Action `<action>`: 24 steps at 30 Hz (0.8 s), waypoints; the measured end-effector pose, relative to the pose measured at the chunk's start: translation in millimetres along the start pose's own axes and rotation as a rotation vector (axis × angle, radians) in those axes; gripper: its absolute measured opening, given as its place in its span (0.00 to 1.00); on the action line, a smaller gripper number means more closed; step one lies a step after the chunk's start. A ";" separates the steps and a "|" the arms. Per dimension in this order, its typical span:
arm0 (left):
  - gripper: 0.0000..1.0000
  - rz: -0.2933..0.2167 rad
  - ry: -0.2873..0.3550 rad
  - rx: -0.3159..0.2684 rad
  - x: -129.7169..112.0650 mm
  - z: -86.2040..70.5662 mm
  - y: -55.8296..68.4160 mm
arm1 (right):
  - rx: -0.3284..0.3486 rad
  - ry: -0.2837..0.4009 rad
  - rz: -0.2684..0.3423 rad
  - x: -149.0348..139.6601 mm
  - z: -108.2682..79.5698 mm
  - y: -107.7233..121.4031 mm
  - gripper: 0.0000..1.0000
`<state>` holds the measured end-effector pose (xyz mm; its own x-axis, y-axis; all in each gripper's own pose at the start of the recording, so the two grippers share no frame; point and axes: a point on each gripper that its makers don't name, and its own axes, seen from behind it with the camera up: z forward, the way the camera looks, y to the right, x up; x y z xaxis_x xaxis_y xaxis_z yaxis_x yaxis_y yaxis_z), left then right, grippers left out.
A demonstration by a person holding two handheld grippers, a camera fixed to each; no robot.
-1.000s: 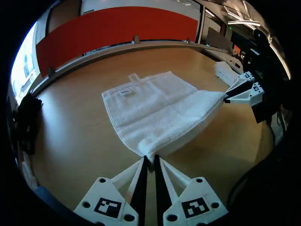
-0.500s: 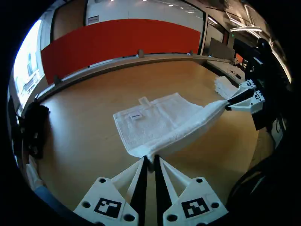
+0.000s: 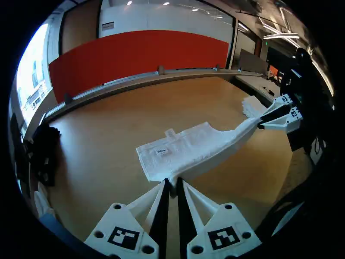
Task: Fold towel
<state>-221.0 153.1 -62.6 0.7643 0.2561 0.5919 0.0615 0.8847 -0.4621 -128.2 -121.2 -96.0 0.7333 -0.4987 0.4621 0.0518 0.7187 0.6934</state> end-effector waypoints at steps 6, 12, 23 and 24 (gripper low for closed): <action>0.13 -0.002 0.004 -0.003 7.0 -9.8 2.5 | 0.001 0.010 -0.005 7.3 -8.3 0.1 0.17; 0.13 -0.002 0.001 -0.016 9.8 -18.0 7.6 | 0.003 0.011 -0.008 10.5 -16.2 0.7 0.17; 0.13 -0.006 0.003 -0.024 10.0 -24.4 11.1 | 0.006 0.011 -0.015 12.8 -21.2 -2.7 0.16; 0.13 -0.006 0.003 -0.024 9.8 -24.2 11.2 | 0.005 0.011 -0.016 13.0 -21.2 -2.8 0.17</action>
<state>-197.2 156.0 -77.9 0.7657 0.2500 0.5926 0.0810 0.8765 -0.4745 -104.4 -119.4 -103.6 0.7396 -0.5047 0.4453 0.0598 0.7083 0.7034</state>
